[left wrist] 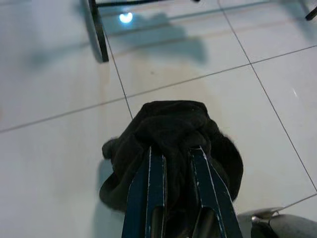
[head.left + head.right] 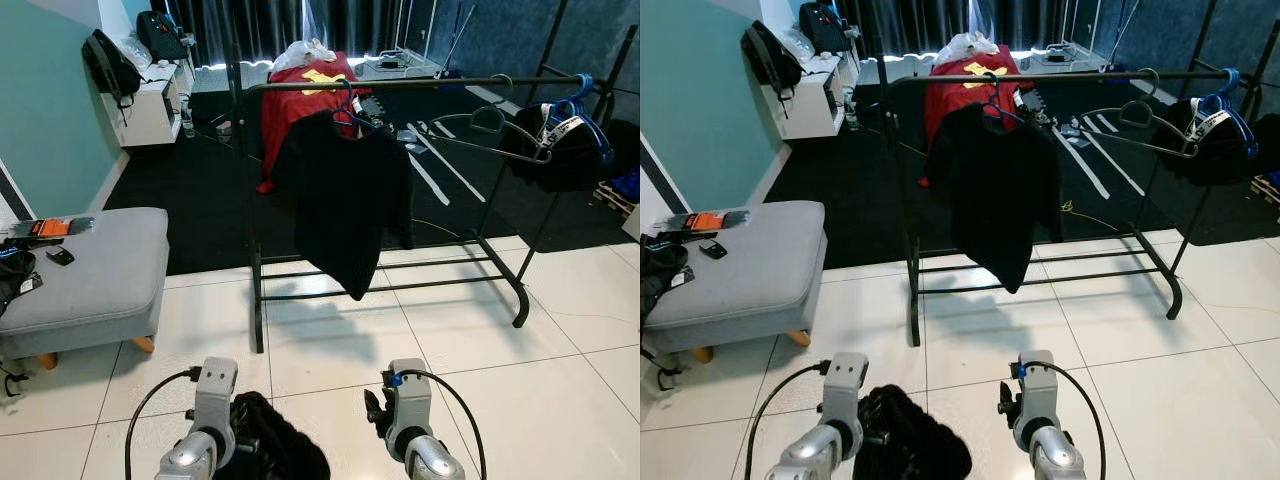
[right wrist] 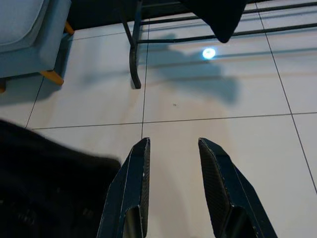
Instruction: Hang hanger
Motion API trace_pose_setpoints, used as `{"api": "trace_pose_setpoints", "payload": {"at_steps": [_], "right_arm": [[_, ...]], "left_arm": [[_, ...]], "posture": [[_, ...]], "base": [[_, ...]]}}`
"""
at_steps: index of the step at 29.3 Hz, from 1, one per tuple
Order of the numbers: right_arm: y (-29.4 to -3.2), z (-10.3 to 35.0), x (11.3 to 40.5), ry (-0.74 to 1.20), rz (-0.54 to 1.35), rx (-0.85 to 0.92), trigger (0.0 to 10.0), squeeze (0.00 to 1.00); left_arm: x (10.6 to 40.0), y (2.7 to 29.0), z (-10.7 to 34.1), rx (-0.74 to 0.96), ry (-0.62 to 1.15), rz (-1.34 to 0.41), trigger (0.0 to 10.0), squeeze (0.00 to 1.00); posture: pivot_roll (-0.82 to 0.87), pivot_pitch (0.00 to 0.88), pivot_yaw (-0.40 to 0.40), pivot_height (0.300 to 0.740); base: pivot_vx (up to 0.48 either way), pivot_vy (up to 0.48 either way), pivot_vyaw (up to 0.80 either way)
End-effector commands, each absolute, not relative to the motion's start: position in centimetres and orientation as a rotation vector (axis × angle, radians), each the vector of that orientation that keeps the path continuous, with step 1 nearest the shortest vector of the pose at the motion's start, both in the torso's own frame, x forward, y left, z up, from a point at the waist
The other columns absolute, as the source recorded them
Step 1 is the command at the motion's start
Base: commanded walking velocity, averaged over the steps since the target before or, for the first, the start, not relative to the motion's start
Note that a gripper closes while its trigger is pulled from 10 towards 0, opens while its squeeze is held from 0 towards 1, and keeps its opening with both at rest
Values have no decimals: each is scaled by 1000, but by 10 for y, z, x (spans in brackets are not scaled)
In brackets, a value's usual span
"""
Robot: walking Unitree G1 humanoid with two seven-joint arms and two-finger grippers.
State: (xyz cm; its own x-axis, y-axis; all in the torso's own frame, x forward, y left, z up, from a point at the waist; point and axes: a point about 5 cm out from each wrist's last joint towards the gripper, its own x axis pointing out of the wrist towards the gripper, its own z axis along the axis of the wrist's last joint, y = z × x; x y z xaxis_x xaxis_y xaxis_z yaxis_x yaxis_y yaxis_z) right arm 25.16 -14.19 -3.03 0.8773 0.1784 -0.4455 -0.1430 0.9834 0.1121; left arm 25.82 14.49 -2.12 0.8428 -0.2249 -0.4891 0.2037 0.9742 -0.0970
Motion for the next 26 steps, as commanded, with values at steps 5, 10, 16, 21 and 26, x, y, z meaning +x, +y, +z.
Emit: {"api": "trace_pose_setpoints", "payload": {"at_steps": [5,10,16,21,26], "right_arm": [[-138,-28,252,442,198,67,10000,0],[-138,-27,252,435,220,64,10000,0],[-134,-26,253,429,276,68,10000,0],[-133,-29,250,454,275,104,10000,0],[-132,-30,249,457,263,125,10000,0]], "left_arm": [[272,133,-10,-14,457,-253,10000,0],[276,131,-5,-9,414,-248,10000,0],[277,126,-4,-28,401,-268,10000,0],[274,124,-8,-20,429,-283,10000,0],[272,125,-11,-27,437,-282,10000,0]], "posture": [[17,50,32,740],[18,47,32,740],[13,45,20,740],[31,40,17,740],[37,30,19,740]], "base": [[0,0,0],[0,0,0],[0,0,0],[0,0,0],[0,0,0]]}}
